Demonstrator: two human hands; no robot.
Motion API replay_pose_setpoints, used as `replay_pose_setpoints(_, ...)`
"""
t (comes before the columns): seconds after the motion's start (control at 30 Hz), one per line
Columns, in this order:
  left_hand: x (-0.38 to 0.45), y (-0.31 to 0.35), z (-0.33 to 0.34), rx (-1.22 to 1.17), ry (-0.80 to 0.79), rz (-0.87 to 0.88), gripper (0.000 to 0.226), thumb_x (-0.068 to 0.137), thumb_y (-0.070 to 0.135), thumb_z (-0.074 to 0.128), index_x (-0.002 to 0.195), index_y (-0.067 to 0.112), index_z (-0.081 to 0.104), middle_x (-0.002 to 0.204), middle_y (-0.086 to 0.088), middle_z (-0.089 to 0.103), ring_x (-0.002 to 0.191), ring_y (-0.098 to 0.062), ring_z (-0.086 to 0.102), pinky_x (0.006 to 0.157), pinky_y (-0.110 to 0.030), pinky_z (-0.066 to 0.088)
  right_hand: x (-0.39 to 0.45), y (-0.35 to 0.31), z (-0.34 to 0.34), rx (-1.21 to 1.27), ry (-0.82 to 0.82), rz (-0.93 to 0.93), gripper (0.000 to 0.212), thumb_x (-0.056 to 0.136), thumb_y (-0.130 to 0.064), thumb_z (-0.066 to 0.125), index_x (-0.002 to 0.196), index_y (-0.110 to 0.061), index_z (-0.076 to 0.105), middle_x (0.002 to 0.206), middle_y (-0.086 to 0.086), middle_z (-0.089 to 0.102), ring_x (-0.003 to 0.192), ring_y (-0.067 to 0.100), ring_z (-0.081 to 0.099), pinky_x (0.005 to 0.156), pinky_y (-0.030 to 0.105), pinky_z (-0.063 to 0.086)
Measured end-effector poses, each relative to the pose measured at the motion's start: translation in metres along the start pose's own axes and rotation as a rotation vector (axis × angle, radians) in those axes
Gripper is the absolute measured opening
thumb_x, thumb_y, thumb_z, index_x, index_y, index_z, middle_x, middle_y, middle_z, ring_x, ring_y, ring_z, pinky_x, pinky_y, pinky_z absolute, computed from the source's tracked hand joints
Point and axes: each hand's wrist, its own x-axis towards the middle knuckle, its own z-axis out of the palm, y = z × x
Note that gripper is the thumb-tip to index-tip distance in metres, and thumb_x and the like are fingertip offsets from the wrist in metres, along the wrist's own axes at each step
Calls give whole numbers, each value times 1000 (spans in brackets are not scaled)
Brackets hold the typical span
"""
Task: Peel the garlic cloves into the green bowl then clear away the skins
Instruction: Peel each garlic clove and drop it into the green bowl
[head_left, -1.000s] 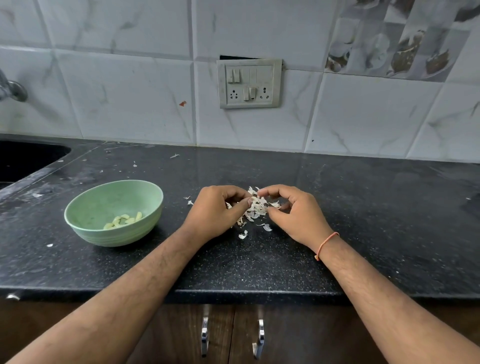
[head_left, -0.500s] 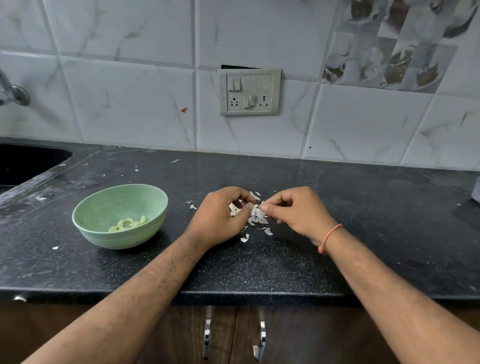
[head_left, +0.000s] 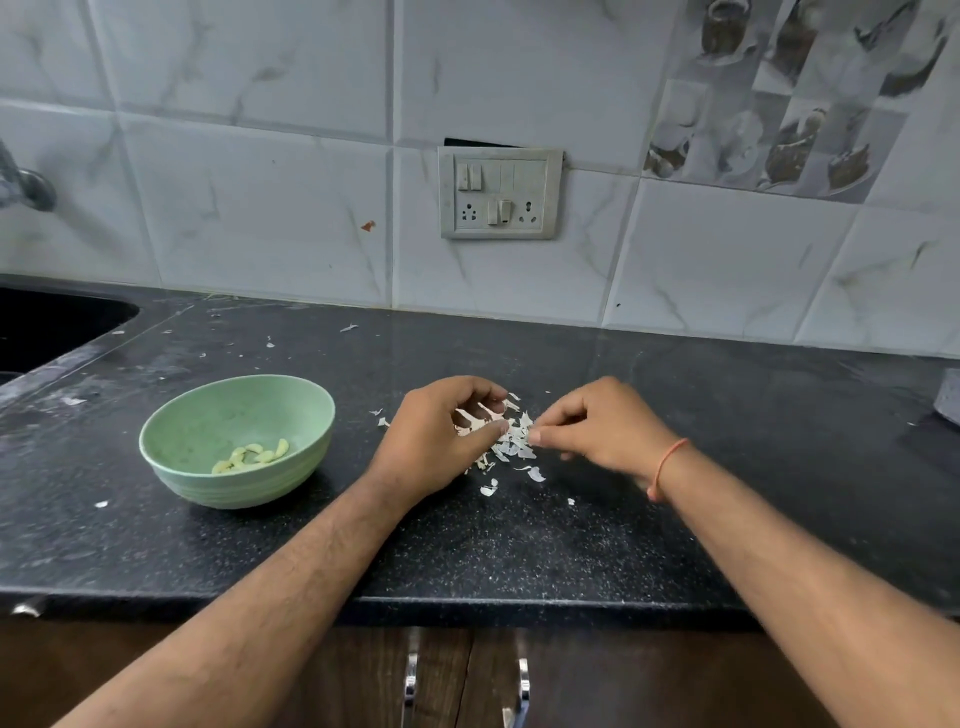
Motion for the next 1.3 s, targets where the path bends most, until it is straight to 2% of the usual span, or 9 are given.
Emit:
replay_pose_setpoints(0.1,1,-1,0,-36,54,-18,22,89,20,87,109,24,80,96,18,78,91,-5,74,81,-21,59,-1,5,35,585,59,72,12,85,-17,88,95,-12,86,86,9,81,73,17,70,72,29,62)
replay_pose_setpoints(0.23,2,-1,0,-105,91,-39,21,89,22,88,108,21,81,94,16,79,91,-4,75,79,-19,58,2,7,48,865,87,73,25,77,-24,87,97,-10,85,88,9,78,78,17,69,74,30,61)
replay_pose_setpoints(0.33,2,3,2,-134,94,-41,21,88,22,88,108,21,81,94,15,79,92,-3,75,78,-20,59,3,7,49,928,68,67,26,76,-26,88,98,-12,85,95,12,79,81,17,69,79,33,60)
replay_pose_setpoints(0.5,1,6,0,-174,132,-52,21,88,17,88,106,23,81,93,14,80,89,-1,75,75,-15,57,2,3,50,1010,35,55,10,82,-12,84,92,-12,85,94,11,80,81,16,72,76,28,62)
replay_pose_setpoints(0.67,-3,11,1,-209,111,-71,22,91,9,84,111,18,79,92,5,78,68,6,68,66,-9,52,0,0,49,1041,14,66,19,77,-14,84,95,-8,83,91,10,79,79,15,73,72,24,62)
replay_pose_setpoints(0.87,-3,13,2,-230,106,-54,29,92,7,80,114,25,77,92,7,78,84,-5,76,73,-14,57,2,0,49,1076,-25,86,18,76,-14,84,93,-9,83,87,9,78,75,14,72,67,21,60)
replay_pose_setpoints(1.07,-1,11,2,-285,50,-48,34,94,3,76,125,16,72,91,0,74,69,0,64,64,-14,51,3,1,51,1140,-34,96,14,80,-14,81,94,-10,82,86,8,76,74,14,70,63,21,59)
replay_pose_setpoints(1.2,-3,13,4,-254,-69,-5,45,91,2,76,131,20,69,89,1,75,83,-13,73,77,-30,61,7,3,47,1226,-1,145,21,84,-19,80,104,-13,79,101,7,78,80,12,71,60,22,57)
replay_pose_setpoints(1.3,-3,12,3,-244,-109,-21,56,85,-4,73,133,24,65,84,2,73,85,-12,70,84,-30,62,10,6,46,1257,17,159,20,90,-18,77,109,-11,77,105,7,78,79,11,71,60,21,57)
